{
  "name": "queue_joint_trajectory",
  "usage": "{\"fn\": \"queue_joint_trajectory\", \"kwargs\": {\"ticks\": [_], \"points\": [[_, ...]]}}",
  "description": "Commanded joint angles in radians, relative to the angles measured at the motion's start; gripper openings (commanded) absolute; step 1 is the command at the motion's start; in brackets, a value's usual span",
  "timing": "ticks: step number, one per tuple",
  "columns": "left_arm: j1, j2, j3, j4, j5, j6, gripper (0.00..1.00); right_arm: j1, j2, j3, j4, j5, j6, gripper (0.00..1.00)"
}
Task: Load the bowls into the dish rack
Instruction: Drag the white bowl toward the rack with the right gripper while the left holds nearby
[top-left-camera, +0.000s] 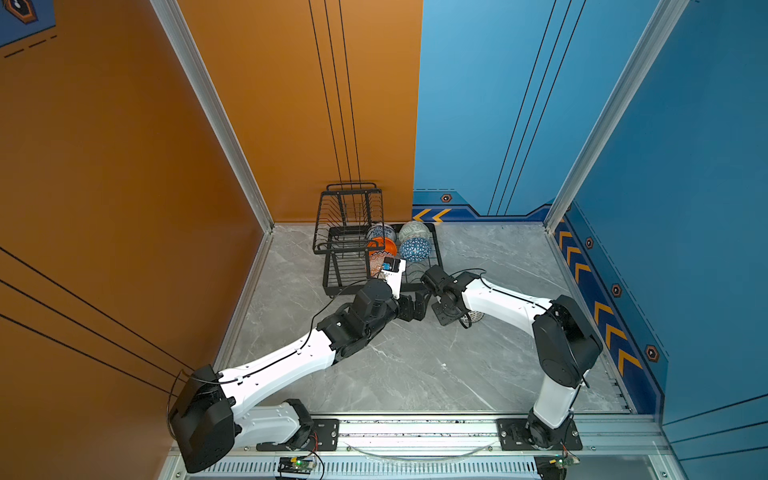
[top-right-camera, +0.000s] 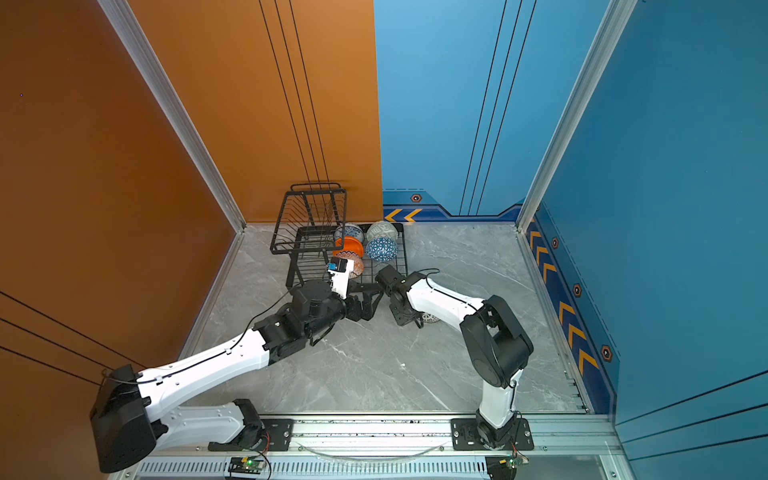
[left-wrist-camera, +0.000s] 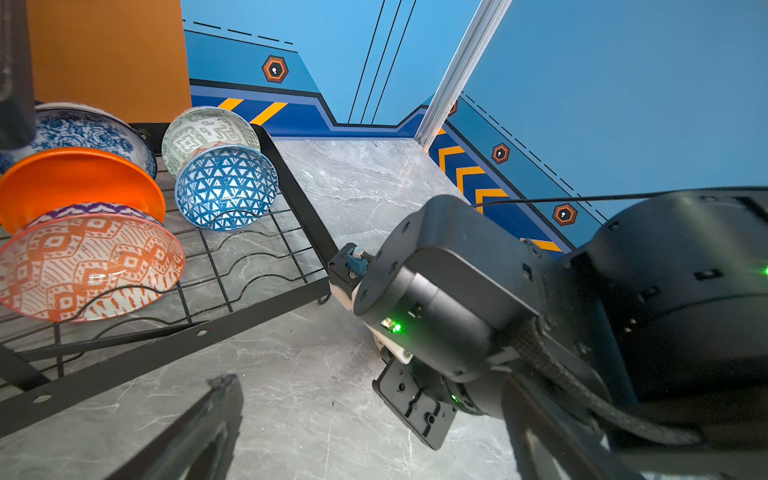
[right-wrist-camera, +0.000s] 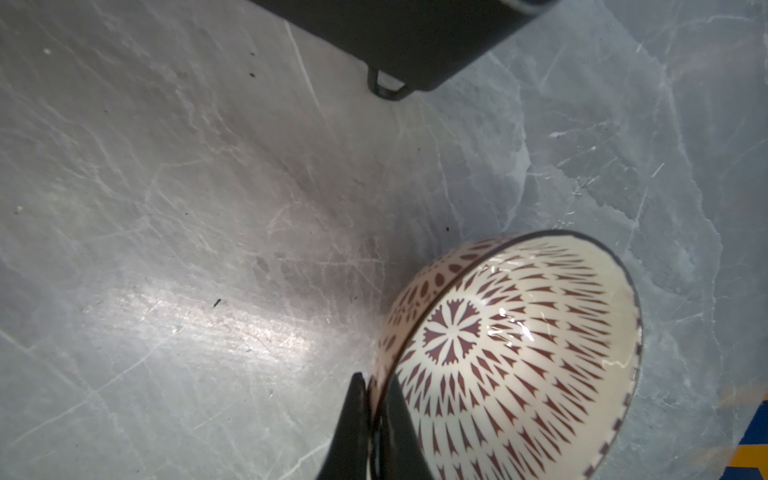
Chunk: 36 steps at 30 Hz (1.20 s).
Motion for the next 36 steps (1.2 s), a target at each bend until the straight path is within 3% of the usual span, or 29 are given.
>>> {"fn": "queue_joint_trajectory", "kwargs": {"ticks": [1, 12, 23, 28, 36], "points": [[0.010, -0.028, -0.014, 0.012, -0.029, -0.003, 0.98, 0.008, 0.005, 0.015, -0.026, 0.029, 0.017, 0.10], [0.021, -0.052, -0.031, 0.011, -0.033, -0.004, 0.98, 0.013, -0.007, 0.019, -0.026, 0.015, 0.017, 0.26], [0.042, -0.083, -0.040, 0.007, -0.029, -0.007, 0.98, 0.002, -0.091, 0.034, -0.032, 0.013, 0.024, 0.54], [0.053, -0.094, -0.043, 0.007, -0.020, -0.009, 0.98, -0.029, -0.080, 0.066, -0.014, 0.025, 0.056, 0.73], [0.062, -0.117, -0.068, 0.006, -0.011, -0.013, 0.98, -0.098, -0.032, 0.068, 0.083, -0.036, 0.171, 0.68]]}}
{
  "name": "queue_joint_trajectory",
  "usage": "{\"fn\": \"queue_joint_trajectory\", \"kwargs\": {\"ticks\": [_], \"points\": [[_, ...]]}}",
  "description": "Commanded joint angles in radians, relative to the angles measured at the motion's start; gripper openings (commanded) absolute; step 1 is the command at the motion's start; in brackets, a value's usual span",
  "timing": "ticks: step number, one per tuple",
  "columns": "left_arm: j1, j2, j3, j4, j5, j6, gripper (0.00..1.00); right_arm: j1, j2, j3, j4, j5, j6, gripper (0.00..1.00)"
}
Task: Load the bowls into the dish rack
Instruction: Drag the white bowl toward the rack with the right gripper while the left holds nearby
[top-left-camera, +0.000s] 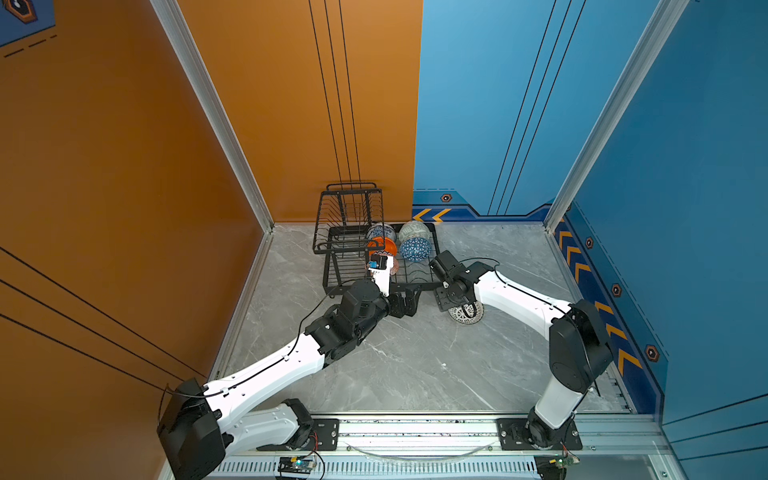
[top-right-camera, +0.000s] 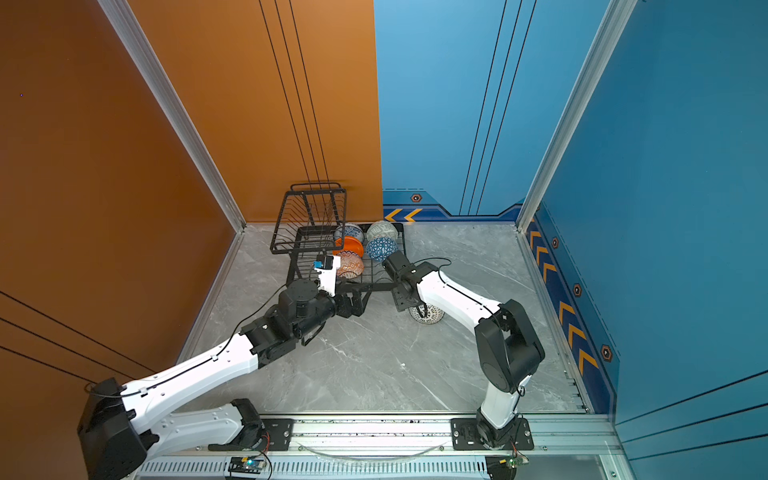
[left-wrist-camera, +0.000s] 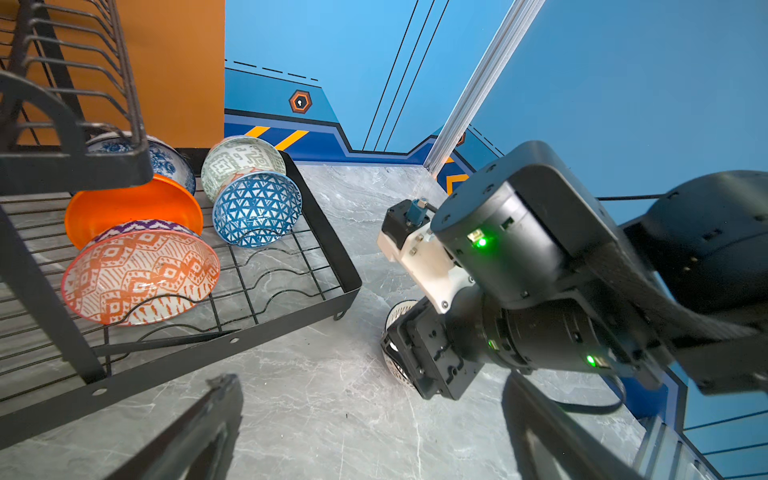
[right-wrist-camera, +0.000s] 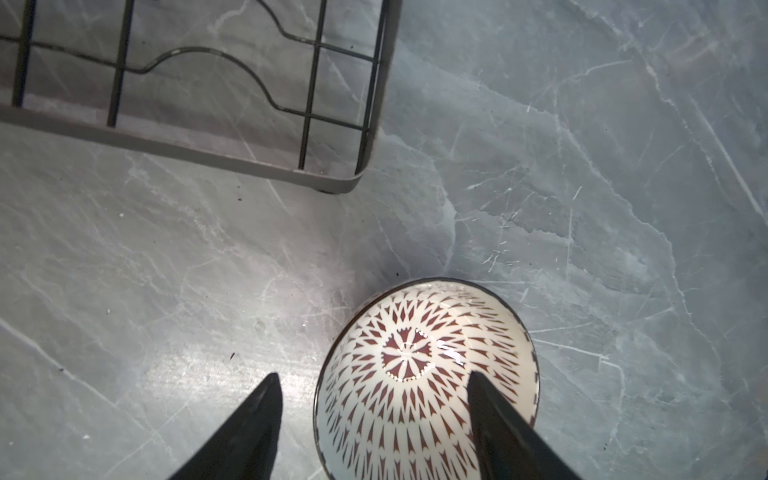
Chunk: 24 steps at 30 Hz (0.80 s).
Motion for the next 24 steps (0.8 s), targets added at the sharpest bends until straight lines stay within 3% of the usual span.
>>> {"fn": "queue_joint_trajectory", "kwargs": {"ticks": [1, 7, 24], "points": [[0.015, -0.027, -0.026, 0.002, 0.006, -0.009, 0.98, -0.025, 0.026, 0.005, 0.059, -0.037, 0.086, 0.66], [0.031, -0.042, -0.040, -0.003, 0.017, -0.011, 0.98, -0.039, 0.057, -0.001, 0.103, -0.116, 0.128, 0.61], [0.043, 0.007, -0.027, 0.014, 0.068, -0.033, 0.98, -0.048, 0.119, -0.027, 0.103, -0.128, 0.123, 0.45]]}}
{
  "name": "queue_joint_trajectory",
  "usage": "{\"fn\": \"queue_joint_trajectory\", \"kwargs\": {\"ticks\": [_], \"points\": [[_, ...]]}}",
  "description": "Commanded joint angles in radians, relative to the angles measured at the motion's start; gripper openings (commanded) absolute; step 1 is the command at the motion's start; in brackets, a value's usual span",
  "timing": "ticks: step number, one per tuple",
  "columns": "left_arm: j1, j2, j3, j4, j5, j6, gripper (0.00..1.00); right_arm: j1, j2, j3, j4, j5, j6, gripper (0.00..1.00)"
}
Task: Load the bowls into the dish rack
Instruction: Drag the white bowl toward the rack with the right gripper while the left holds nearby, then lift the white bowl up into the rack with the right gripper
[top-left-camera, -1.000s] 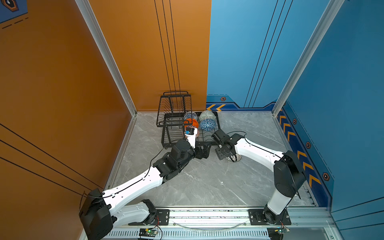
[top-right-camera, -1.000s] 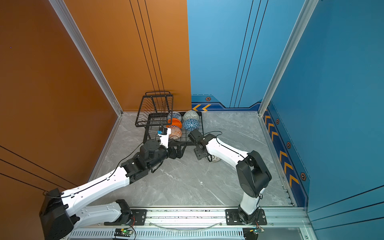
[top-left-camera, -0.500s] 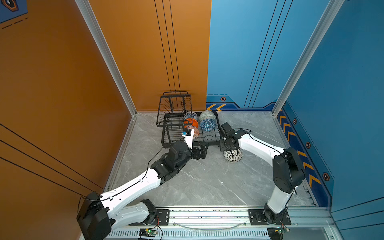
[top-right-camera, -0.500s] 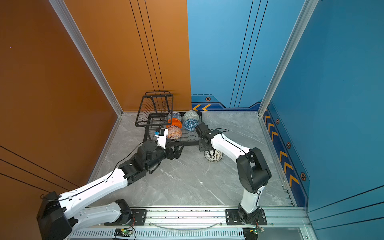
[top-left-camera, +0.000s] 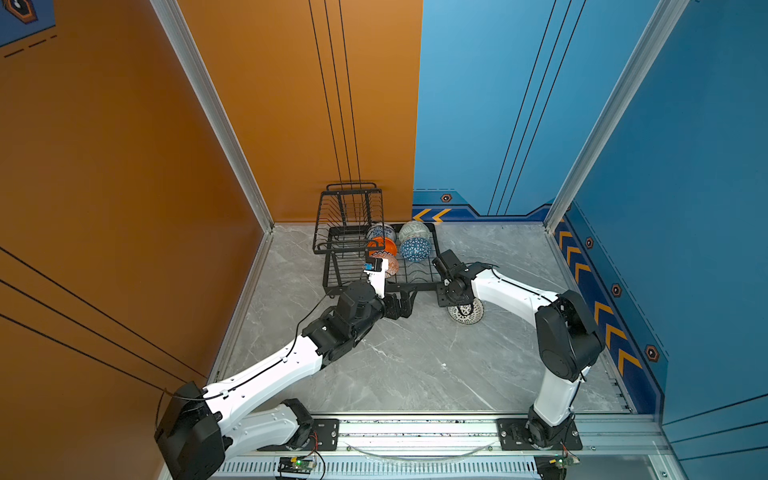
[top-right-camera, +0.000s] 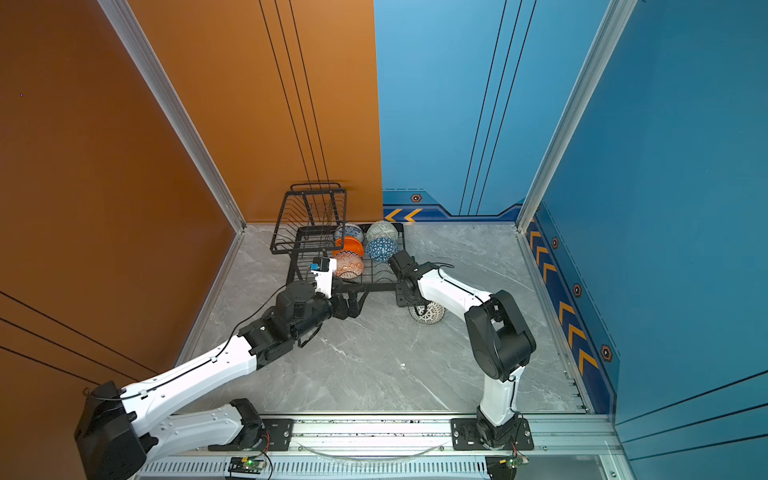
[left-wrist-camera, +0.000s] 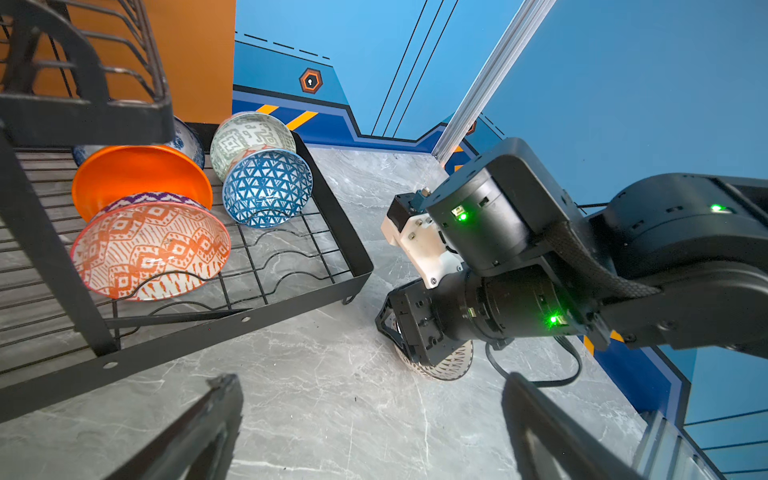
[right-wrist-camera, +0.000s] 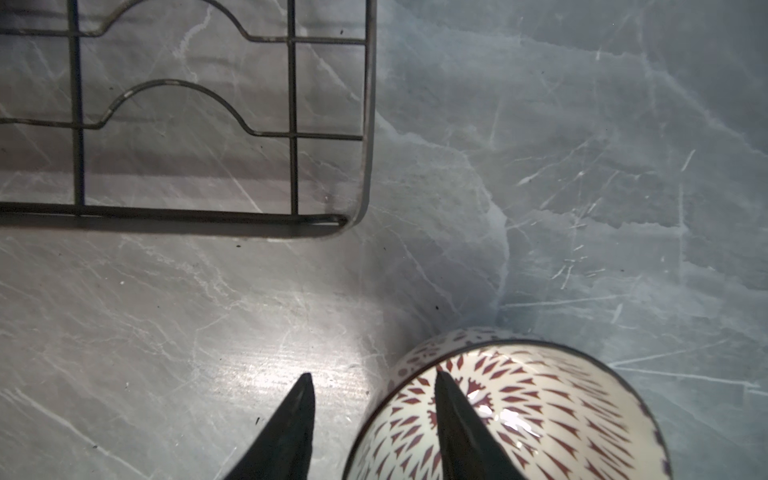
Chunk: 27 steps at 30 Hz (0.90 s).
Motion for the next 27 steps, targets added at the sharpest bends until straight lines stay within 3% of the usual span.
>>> {"fn": "queue_joint_trajectory", "kwargs": {"ticks": [1, 7, 14, 23, 27], "points": [[0.009, 0.002, 0.004, 0.015, 0.024, -0.008, 0.98, -0.005, 0.035, -0.006, 0.004, -0.007, 0.005, 0.44], [0.008, -0.009, -0.009, 0.015, 0.016, -0.008, 0.98, -0.005, 0.051, -0.011, 0.002, -0.004, -0.004, 0.33], [0.007, -0.005, -0.003, 0.012, 0.015, -0.007, 0.98, -0.003, 0.001, -0.025, 0.002, -0.009, -0.001, 0.12], [0.010, -0.016, 0.001, 0.013, -0.004, 0.005, 0.98, -0.006, -0.203, -0.089, -0.010, -0.009, 0.018, 0.01], [0.021, -0.023, 0.018, 0.013, -0.011, 0.026, 0.98, -0.031, -0.309, -0.106, 0.012, -0.065, 0.048, 0.00]]}}
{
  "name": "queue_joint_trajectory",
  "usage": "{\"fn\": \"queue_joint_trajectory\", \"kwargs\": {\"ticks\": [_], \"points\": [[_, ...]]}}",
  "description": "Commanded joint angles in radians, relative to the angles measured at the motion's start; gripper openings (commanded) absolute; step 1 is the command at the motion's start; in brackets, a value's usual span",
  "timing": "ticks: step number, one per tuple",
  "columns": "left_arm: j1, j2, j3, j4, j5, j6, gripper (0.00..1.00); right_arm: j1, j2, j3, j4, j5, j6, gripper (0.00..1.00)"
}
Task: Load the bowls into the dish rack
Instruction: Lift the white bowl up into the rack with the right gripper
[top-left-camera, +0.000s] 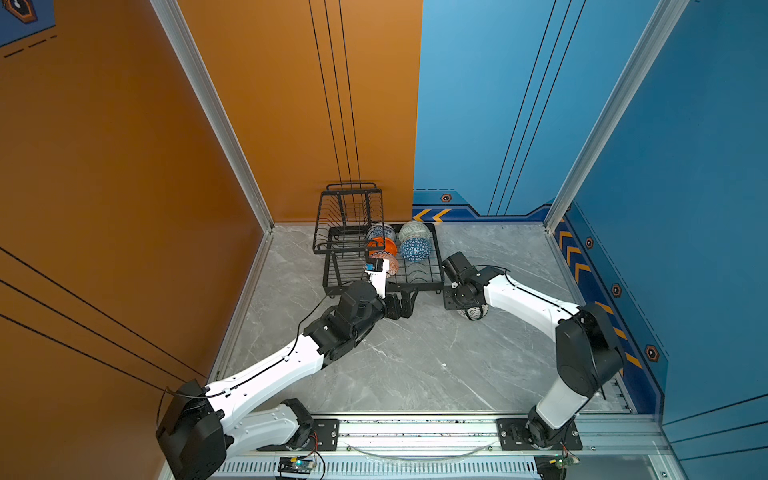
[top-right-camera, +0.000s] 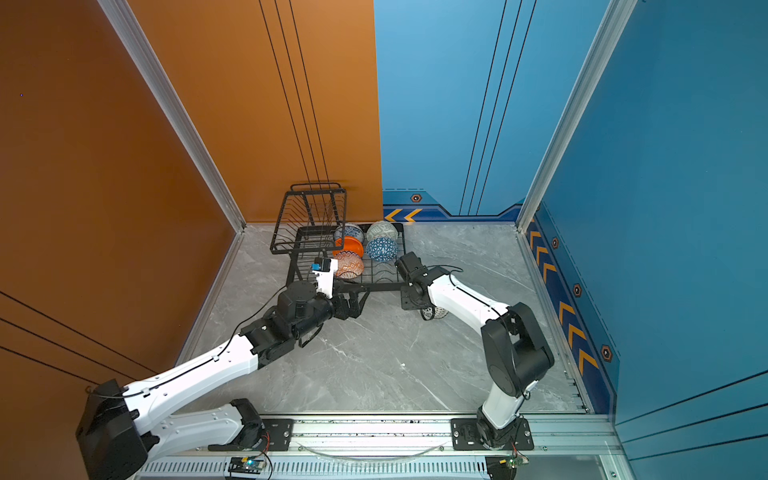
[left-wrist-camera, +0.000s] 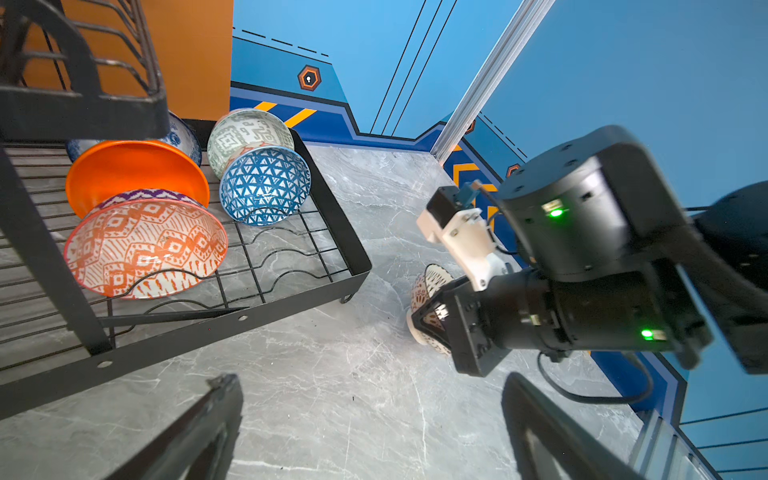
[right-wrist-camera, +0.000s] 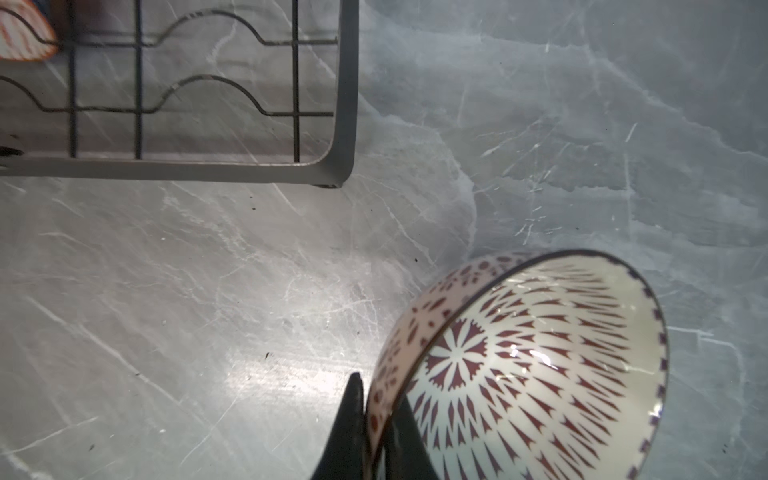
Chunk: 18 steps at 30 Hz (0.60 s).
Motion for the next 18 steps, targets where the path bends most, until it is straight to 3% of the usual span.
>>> {"fn": "queue_joint_trajectory", "kwargs": {"ticks": [1, 4, 8, 13, 18], "points": [[0.022, -0.023, 0.024, 0.010, -0.012, 0.031, 0.98, -0.022, -0.112, -0.007, 0.043, -0.044, 0.048, 0.00], [0.032, -0.015, 0.046, 0.010, -0.010, 0.040, 0.98, -0.042, -0.194, -0.047, 0.212, -0.128, 0.134, 0.00], [0.038, -0.004, 0.067, 0.009, -0.009, 0.044, 0.98, -0.051, -0.270, -0.169, 0.622, -0.192, 0.341, 0.00], [0.047, -0.011, 0.074, 0.000, -0.012, 0.052, 0.98, -0.025, -0.219, -0.169, 0.897, -0.141, 0.463, 0.00], [0.063, -0.023, 0.066, -0.013, -0.018, 0.058, 0.98, 0.025, -0.128, -0.192, 1.196, -0.001, 0.532, 0.00]]}}
